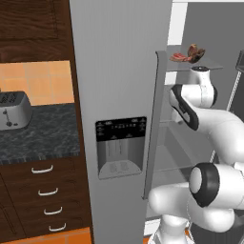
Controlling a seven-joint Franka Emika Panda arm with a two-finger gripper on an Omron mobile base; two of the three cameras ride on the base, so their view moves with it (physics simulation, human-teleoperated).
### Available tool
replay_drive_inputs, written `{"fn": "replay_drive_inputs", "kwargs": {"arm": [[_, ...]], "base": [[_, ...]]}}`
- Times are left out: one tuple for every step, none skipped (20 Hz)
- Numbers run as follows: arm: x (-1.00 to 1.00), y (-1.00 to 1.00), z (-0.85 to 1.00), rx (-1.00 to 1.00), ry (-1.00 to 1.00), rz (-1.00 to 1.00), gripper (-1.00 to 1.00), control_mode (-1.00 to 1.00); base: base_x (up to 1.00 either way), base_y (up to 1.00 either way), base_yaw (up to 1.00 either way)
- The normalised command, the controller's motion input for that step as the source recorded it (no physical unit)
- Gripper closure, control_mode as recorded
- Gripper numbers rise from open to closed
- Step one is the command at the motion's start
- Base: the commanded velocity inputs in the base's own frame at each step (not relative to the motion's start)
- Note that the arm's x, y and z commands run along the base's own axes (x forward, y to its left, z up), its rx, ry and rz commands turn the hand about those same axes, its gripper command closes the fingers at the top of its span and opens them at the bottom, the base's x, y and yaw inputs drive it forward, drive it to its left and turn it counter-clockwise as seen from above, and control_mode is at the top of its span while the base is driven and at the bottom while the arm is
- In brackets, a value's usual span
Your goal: Place one lemon wedge and one steak in each tupperware on the nearby counter, to pack two identical lunches.
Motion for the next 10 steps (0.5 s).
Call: {"fn": "replay_drive_inputs", "kwargs": {"arm": [[0.41, -0.08, 0.00, 0.00, 0.00, 0.00, -1.00, -1.00], [0.50, -0.07, 0.00, 0.00, 0.00, 0.00, -1.00, -1.00], [0.49, -0.12, 0.00, 0.00, 0.00, 0.00, -1.00, -1.00], [0.44, -0.13, 0.00, 0.00, -0.01, 0.00, -1.00, -1.00], [0.46, -0.09, 0.00, 0.00, -0.05, 0.00, -1.00, -1.00], [0.45, -0.09, -0.06, 0.00, -0.07, 0.00, -1.00, -1.00], [0.39, -0.16, -0.16, 0.00, -0.11, 0.00, -1.00, -1.00], [0.36, -0.16, -0.24, 0.00, -0.12, 0.00, -1.00, -1.00], [0.34, -0.20, -0.29, 0.00, -0.12, 0.00, -1.00, -1.00], [0.31, -0.20, -0.36, 0.00, -0.12, 0.00, -1.00, -1.00]], "base": [[0.00, 0.00, 0.00], [0.00, 0.00, 0.00], [0.00, 0.00, 0.00], [0.00, 0.00, 0.00], [0.00, 0.00, 0.00], [0.00, 0.00, 0.00], [0.00, 0.00, 0.00], [0.00, 0.00, 0.00], [0.00, 0.00, 0.00], [0.00, 0.00, 0.00]]}}
